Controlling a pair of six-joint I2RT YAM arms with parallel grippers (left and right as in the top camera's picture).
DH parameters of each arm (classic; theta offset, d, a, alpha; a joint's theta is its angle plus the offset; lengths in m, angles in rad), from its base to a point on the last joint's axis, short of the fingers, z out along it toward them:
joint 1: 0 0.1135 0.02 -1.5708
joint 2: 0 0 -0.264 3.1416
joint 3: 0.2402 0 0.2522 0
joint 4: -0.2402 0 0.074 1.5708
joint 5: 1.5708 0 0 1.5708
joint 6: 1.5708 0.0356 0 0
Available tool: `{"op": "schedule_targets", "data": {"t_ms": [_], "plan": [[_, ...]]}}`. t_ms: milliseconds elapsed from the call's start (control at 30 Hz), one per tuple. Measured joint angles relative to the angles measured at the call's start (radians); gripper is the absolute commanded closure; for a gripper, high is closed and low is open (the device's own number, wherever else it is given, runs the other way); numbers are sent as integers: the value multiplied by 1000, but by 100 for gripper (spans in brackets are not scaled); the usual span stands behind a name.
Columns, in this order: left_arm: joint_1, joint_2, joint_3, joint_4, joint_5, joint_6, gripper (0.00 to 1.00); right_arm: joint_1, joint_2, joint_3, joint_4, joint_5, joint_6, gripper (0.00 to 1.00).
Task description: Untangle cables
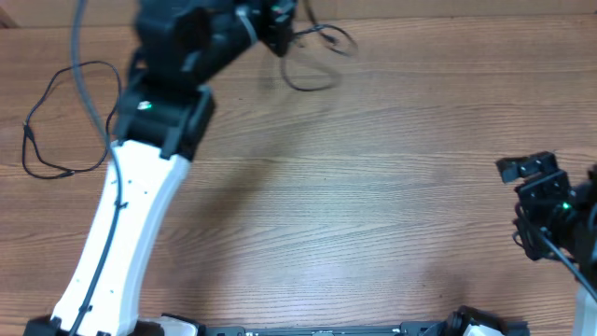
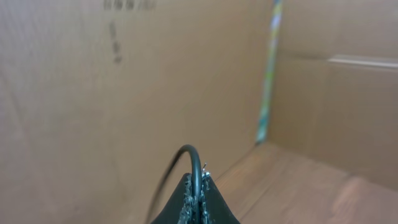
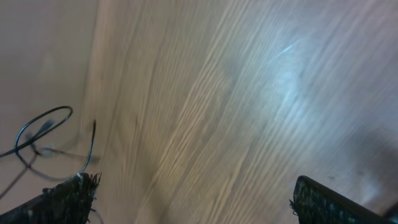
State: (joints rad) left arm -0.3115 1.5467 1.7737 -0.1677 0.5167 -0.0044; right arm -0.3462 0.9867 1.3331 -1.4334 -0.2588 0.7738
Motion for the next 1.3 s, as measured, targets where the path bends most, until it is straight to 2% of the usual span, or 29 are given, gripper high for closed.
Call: {"op": "schedule_targets", "data": {"t_ms": [100, 233, 367, 467, 600, 800, 933, 1000, 1100, 1300], "plan": [[32, -16, 0, 27, 142, -70, 96, 0, 31, -46, 45, -62, -27, 0], [1, -13, 0, 34, 274, -127, 96, 0, 90, -79, 64, -120, -47, 0], [-90, 9, 0, 43, 329, -142, 96, 0, 131, -79, 66, -142, -65, 0], [-148, 32, 0, 0, 342, -102, 96, 0, 140, -79, 64, -145, -109, 0], [-83, 38, 0, -57, 285, -63, 96, 0, 140, -79, 47, -122, -168, 0], [162, 39, 0, -16, 198, -57, 96, 0, 140, -79, 70, -103, -181, 0], [298, 40, 0, 7, 34, -63, 96, 0, 140, -79, 91, -103, -183, 0], [330, 54, 0, -3, -58, -40, 96, 0, 140, -79, 101, -103, -183, 0], [332, 84, 4, -35, -109, -6, 96, 0, 140, -79, 105, -103, -181, 0], [332, 300, 7, -67, -167, 40, 96, 0, 140, -79, 105, -103, -174, 0]]}}
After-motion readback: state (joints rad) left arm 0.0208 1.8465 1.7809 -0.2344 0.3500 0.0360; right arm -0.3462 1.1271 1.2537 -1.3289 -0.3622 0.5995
